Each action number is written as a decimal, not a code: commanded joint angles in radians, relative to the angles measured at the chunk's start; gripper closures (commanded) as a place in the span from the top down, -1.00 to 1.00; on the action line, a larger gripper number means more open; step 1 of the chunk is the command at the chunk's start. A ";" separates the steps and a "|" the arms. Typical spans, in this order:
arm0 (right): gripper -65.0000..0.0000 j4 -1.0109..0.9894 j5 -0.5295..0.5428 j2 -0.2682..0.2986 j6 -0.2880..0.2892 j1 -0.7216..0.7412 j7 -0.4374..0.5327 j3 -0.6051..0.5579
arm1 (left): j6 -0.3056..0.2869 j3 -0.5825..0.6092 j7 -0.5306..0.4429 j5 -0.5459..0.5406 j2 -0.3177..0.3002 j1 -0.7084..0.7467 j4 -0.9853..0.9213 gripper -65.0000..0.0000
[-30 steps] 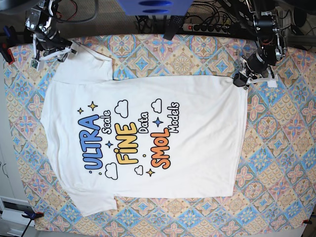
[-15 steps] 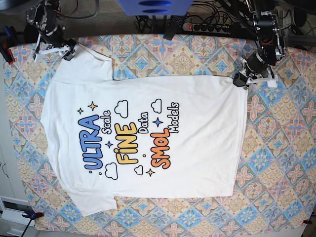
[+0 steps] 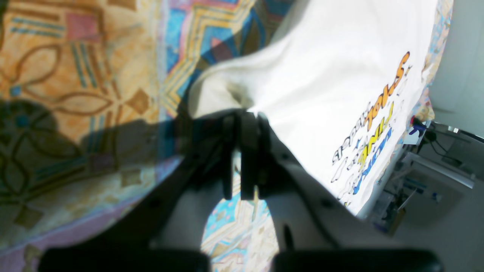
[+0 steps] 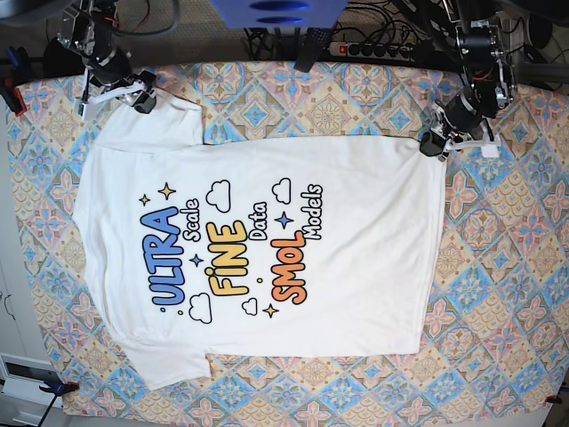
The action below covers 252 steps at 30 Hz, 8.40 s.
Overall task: Fold the T-shirt properly
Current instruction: 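Grasp the shoulder edge with both grippers and drag the shirt toward the arms, then lift the shoulder edge with both grippers and fold it over the shirt, then lay the folded edge down and open both grippers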
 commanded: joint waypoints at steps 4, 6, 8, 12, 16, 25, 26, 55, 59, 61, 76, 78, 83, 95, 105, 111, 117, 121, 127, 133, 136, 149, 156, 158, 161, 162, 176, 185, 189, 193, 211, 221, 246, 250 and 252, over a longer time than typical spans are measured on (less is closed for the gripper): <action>-0.20 0.012 0.007 0.005 0.010 -0.009 -0.029 -0.011 | -0.001 -0.002 0.007 0.000 -0.011 0.012 0.013 -1.00; -0.46 0.012 0.007 0.005 0.010 -0.009 -0.029 -0.005 | -0.001 -0.002 0.007 0.000 -0.011 0.013 0.013 -1.00; -0.75 0.012 0.007 0.005 0.010 -0.009 -0.029 -0.001 | -0.001 -0.002 0.007 0.000 -0.011 0.021 0.015 -1.00; -1.00 0.014 0.007 0.007 0.010 -0.012 -0.028 0.003 | -0.001 -0.002 0.008 -0.002 -0.012 0.029 0.015 -1.00; -1.00 0.040 0.007 0.007 0.010 -0.020 -0.029 0.064 | -0.001 -0.002 0.059 -0.002 -0.015 0.056 0.019 -1.00; -1.00 0.134 0.007 0.011 0.011 -0.166 -0.031 0.136 | -0.001 -0.004 0.073 0.005 -0.018 0.177 0.135 -1.00; -1.00 0.134 0.007 0.011 0.011 -0.186 -0.031 0.144 | -0.001 -0.004 0.073 0.005 -0.020 0.197 0.153 -1.00; -1.00 0.315 0.007 0.005 0.307 -0.347 -0.029 0.251 | -0.001 -0.010 0.064 -0.003 -0.075 0.320 0.400 -1.00; -1.00 0.316 0.007 0.005 0.307 -0.267 -0.029 0.251 | -0.001 -0.010 0.067 -0.003 -0.058 0.260 0.440 -1.00; -1.00 0.316 0.007 0.005 0.307 -0.236 -0.029 0.251 | -0.001 -0.010 0.067 -0.003 -0.055 0.233 0.444 -1.00; -1.00 0.299 -0.026 0.011 0.307 0.176 -0.241 0.250 | -0.001 -0.004 0.071 0.006 -0.055 -0.040 0.214 -1.00; -1.00 0.287 -0.075 0.011 0.307 0.216 -0.252 0.246 | -0.001 -0.004 0.071 0.006 -0.055 -0.063 0.182 -1.00; -0.99 0.215 -0.167 0.011 0.307 0.293 -0.249 0.161 | -0.001 -0.004 0.067 0.008 -0.054 -0.120 0.098 -1.00; -0.07 0.183 -0.257 0.011 0.307 0.328 -0.247 0.090 | 0.002 -0.009 0.094 -0.005 -0.060 -0.126 0.098 0.36; -0.12 0.290 -0.257 0.013 0.307 0.163 -0.247 0.168 | -0.001 -0.010 0.094 -0.163 -0.097 0.078 0.200 0.26; -0.12 0.287 -0.161 0.013 0.307 0.112 -0.247 0.217 | 0.000 -0.010 0.087 -0.157 -0.092 0.099 0.151 0.23; -0.12 0.284 -0.148 0.013 0.307 0.101 -0.247 0.228 | 0.000 -0.004 0.091 -0.157 -0.090 -0.011 -0.028 0.23; -0.12 0.281 -0.148 0.013 0.307 0.100 -0.247 0.228 | 0.000 -0.002 0.093 -0.107 -0.064 -0.068 -0.068 0.21; -0.12 0.255 -0.148 0.011 0.307 0.101 -0.253 0.230 | 0.000 -0.002 0.125 -0.037 -0.021 -0.113 -0.068 -0.48; -0.11 0.140 -0.147 0.007 0.307 0.104 -0.255 0.297 | -0.001 -0.002 0.139 -0.038 -0.021 -0.109 -0.066 -1.00; 0.00 0.092 -0.145 0.008 0.307 0.104 -0.255 0.317 | -0.001 -0.004 0.139 -0.037 -0.026 -0.108 -0.066 -1.00; 0.07 -0.121 -0.145 0.011 0.307 0.239 -0.253 0.326 | -0.001 -0.004 0.139 -0.035 -0.040 -0.099 -0.066 -1.00; 0.30 -0.204 -0.145 0.011 0.307 0.285 -0.255 0.358 | -0.001 -0.004 0.139 -0.035 -0.040 -0.088 -0.066 -1.00; 0.44 -0.215 -0.145 0.011 0.307 0.287 -0.256 0.362 | -0.001 -0.004 0.139 -0.037 -0.040 -0.088 -0.066 -1.00; 0.52 -0.205 -0.145 0.011 0.307 0.282 -0.256 0.362 | -0.001 -0.004 0.139 -0.037 -0.041 -0.088 -0.066 -1.00; 0.52 -0.205 -0.144 0.011 0.307 0.282 -0.256 0.362 | -0.001 -0.004 0.139 -0.037 -0.041 -0.088 -0.066 -1.00; 0.52 -0.245 -0.145 0.011 0.307 0.282 -0.255 0.506 | -0.001 -0.004 0.139 -0.037 -0.041 -0.073 -0.066 -1.00; 0.52 -0.245 -0.148 0.011 0.307 0.287 -0.255 0.506 | -0.001 -0.004 0.139 -0.037 -0.037 -0.070 -0.066 -1.00; 0.52 -0.273 -0.148 0.011 0.307 0.287 -0.255 0.506 | -0.001 -0.004 0.139 -0.037 -0.037 -0.070 -0.066 -1.00; 0.52 -0.297 -0.148 0.011 0.307 0.322 -0.255 0.504 | -0.001 -0.004 0.139 -0.037 -0.037 -0.068 -0.066 -1.00; -0.47 -0.299 -0.148 0.010 0.307 0.351 -0.312 0.504 | -0.001 -0.004 0.139 -0.037 -0.040 -0.039 -0.066 -1.00; -1.00 -0.291 -0.147 0.010 0.309 0.344 -0.312 0.512 | -0.001 -0.004 0.140 -0.037 -0.043 0.007 -0.063 -1.00; -1.00 -0.290 -0.145 0.011 0.541 0.150 -0.312 0.610 | -0.001 -0.002 0.242 -0.037 -0.135 0.154 -0.062 -1.00; -1.00 -0.290 -0.145 0.011 0.541 0.150 -0.312 0.610 | -0.001 -0.002 0.242 -0.037 -0.133 0.170 -0.062 -1.00; -0.99 -0.290 -0.145 0.008 0.541 0.150 -0.309 0.610 | -0.001 -0.002 0.242 -0.037 -0.133 0.182 -0.062 -1.00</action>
